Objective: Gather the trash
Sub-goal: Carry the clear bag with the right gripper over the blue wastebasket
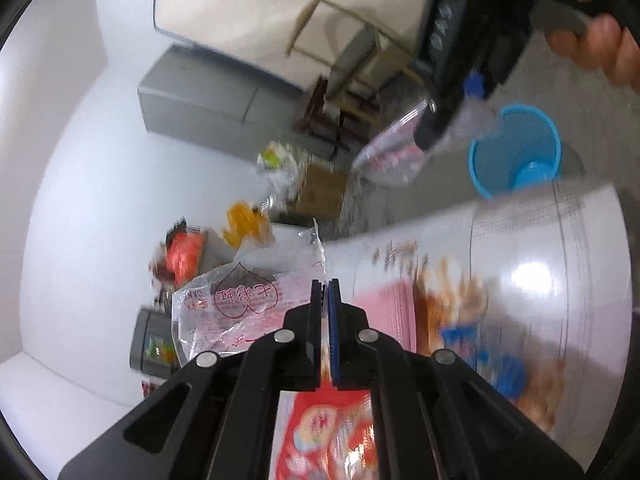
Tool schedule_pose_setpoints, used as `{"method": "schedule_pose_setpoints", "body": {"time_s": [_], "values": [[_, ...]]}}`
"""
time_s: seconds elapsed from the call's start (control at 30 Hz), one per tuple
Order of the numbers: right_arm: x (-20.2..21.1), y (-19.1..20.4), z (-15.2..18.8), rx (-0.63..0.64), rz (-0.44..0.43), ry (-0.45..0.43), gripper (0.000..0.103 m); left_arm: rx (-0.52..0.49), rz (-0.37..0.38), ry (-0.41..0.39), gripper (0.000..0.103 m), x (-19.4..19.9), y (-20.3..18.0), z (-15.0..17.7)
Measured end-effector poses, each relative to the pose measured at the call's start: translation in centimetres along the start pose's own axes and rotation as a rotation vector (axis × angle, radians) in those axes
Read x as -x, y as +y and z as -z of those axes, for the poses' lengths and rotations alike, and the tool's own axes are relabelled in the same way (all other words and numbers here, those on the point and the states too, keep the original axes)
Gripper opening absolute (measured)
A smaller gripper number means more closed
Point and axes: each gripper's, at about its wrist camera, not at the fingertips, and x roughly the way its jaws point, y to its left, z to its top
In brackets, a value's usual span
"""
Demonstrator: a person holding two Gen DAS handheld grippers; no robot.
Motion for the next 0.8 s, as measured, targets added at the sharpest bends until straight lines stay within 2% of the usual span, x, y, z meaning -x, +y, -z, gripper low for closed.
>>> {"method": "schedule_pose_setpoints", "body": {"time_s": [0.07,0.2,0.37,0.47,0.53,0.8], "values": [[1.5,-1.2,-0.3,-0.038,0.014,-0.039,0.030,-0.009,0.017,-0.045,0.003,0.0,-0.4,-1.7],[4.7,-4.9,-0.5,-0.142,0.041,-0.117,0.030,-0.043,0.099,-0.130,0.003,-0.9,-2.6,-5.9],[6.7,-10.2,-1.0,-0.279,0.075,-0.160,0.031,-0.091,0.155,-0.222,0.003,-2.6,-6.0,-9.6],[6.0,-13.9,-1.8,-0.361,0.084,-0.133,0.032,-0.131,0.208,-0.257,0.003,-3.8,-8.5,-11.9],[5.2,-16.5,-2.2,-0.419,0.086,-0.109,0.033,-0.159,0.272,-0.260,0.003,-5.2,-10.4,-13.2],[0.9,-21.9,-5.3,-0.506,0.120,-0.004,0.036,-0.255,0.394,-0.245,0.004,-10.6,-16.0,-17.3]]}}
